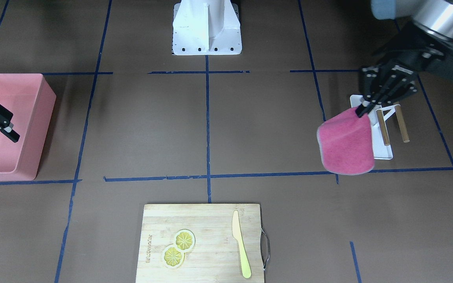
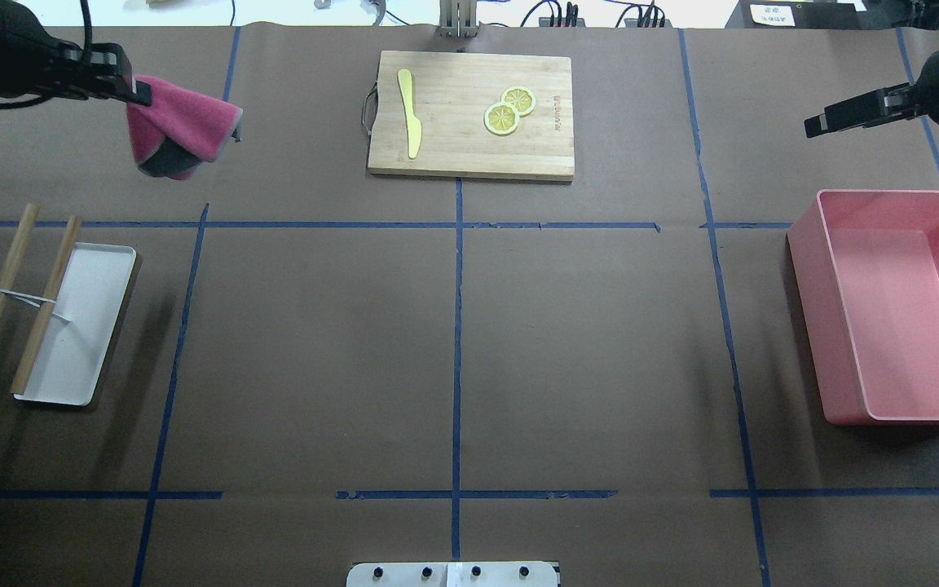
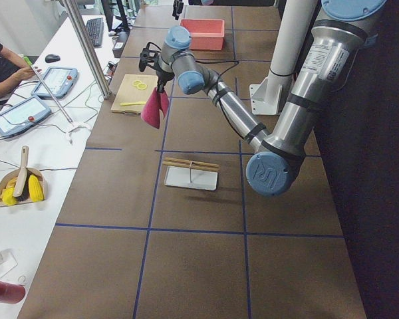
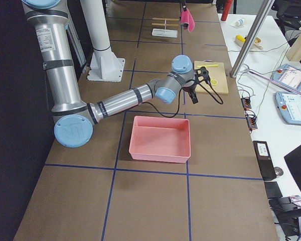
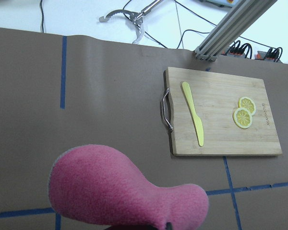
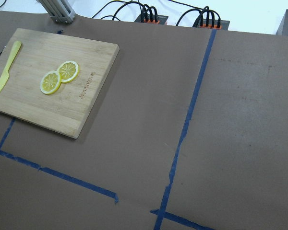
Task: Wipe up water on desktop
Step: 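Carry the towel to table center with left gripper while right gripper approaches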
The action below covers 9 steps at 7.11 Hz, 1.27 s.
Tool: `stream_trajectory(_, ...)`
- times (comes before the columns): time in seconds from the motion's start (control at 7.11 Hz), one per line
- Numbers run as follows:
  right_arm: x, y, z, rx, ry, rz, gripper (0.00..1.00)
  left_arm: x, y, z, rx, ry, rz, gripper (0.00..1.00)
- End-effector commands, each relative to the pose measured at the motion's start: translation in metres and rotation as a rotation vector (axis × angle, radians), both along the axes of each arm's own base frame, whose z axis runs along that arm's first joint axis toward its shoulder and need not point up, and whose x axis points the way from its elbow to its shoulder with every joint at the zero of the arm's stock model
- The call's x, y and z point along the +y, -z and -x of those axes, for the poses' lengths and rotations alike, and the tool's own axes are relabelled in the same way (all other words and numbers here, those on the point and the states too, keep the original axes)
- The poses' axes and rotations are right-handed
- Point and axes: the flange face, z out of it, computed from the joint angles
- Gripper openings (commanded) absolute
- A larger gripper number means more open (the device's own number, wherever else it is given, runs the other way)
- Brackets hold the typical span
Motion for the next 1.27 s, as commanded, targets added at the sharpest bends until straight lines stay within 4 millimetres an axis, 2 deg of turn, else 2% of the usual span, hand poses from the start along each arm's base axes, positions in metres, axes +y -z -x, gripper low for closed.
stream_trajectory(0.0, 0.011, 0.023, 0.011, -0.018, 0.019, -0.044, 1.0, 0.027, 0.022, -0.05, 0.07, 0.085, 0.023, 0.0)
stream_trajectory(0.14, 0.02, 0.042, 0.022, -0.04, 0.036, -0.068, 1.0, 0.042, 0.04, -0.082, 0.18, 0.085, 0.102, 0.0)
stream_trajectory(0.28, 0.019, 0.069, 0.038, -0.071, 0.035, -0.079, 1.0, 0.041, 0.047, -0.093, 0.26, 0.101, 0.16, 0.0)
stream_trajectory(0.42, 0.029, 0.1, 0.07, -0.089, 0.01, -0.111, 1.0, 0.044, 0.046, -0.106, 0.351, 0.097, 0.202, 0.0)
stream_trajectory(0.7, 0.06, 0.165, 0.155, -0.166, -0.071, -0.132, 1.0, 0.04, 0.048, -0.112, 0.536, 0.128, 0.335, 0.0)
stream_trajectory(0.84, 0.084, 0.187, 0.196, -0.219, -0.076, -0.201, 1.0, 0.038, 0.059, -0.116, 0.605, 0.148, 0.444, 0.0)
stream_trajectory(0.98, 0.114, 0.195, 0.234, -0.272, -0.111, -0.274, 1.0, 0.037, 0.071, -0.124, 0.657, 0.155, 0.53, 0.0)
stream_trajectory(1.12, 0.138, 0.205, 0.262, -0.286, -0.153, -0.309, 1.0, 0.045, 0.075, -0.137, 0.676, 0.137, 0.587, 0.0)
